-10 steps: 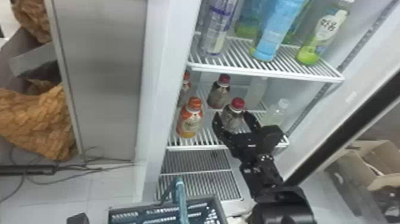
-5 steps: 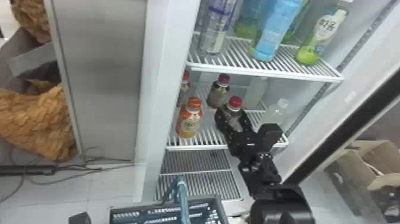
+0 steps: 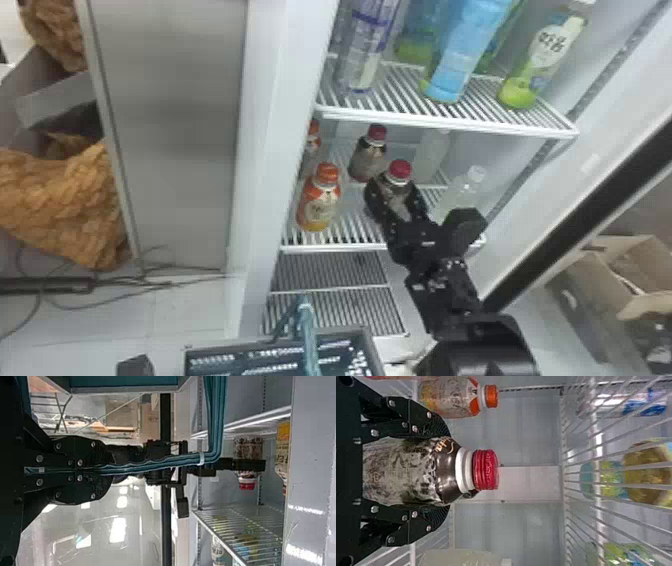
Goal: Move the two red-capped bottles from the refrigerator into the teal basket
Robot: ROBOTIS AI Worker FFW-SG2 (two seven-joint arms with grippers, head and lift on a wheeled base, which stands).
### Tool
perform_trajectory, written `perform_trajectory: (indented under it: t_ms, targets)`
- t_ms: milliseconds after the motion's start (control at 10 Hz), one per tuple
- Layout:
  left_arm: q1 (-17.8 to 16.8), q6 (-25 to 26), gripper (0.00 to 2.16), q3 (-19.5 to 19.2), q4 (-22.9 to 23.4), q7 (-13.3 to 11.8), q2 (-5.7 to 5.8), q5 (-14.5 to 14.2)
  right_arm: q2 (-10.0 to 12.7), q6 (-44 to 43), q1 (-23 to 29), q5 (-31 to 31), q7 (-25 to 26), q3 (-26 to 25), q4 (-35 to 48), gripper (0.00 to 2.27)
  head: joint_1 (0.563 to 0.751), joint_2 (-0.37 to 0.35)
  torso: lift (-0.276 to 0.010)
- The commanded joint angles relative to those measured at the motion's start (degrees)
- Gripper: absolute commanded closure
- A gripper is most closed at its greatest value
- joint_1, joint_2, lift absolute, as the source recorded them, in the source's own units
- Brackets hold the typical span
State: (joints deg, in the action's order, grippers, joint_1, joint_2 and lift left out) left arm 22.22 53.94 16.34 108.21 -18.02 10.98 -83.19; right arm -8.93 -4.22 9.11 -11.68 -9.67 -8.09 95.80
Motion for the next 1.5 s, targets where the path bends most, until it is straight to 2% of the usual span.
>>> perform_trajectory:
  t_ms: [0, 400, 600, 1100, 1400]
  targets:
    - [0.0, -0.1, 1.11, 0.0, 0.0, 0.0, -0.08, -0.1, -0.2, 1.5, 1.9, -1.5, 0.0, -0.4, 4.1, 0.69, 0.695, -0.350, -0.228]
    - [0.0, -0.2, 1.11, 0.0, 0.0, -0.1, -0.08, -0.1, -0.2, 5.2, 8.6, -4.4, -0.7, -0.9, 14.2, 0.69, 0.695, -0.350, -0.228]
    - [0.1, -0.4, 1.11, 0.0, 0.0, -0.1, -0.08, -0.2, -0.3, 8.0, 14.0, -4.8, -1.1, -1.4, 20.3, 0.69, 0.695, -0.350, -0.228]
    - [-0.1, -1.6, 1.11, -0.3, -1.5, -0.1, -0.17, 0.6, 0.7, 9.6, 20.0, -9.0, -3.9, -4.6, 23.9, 0.69, 0.695, -0.350, -0.228]
    - [0.0, -2.1, 1.11, -0.8, -1.5, -0.1, -0.17, 0.6, 1.5, 14.6, 25.5, -9.7, -5.6, -6.3, 31.3, 0.69, 0.695, -0.350, -0.228]
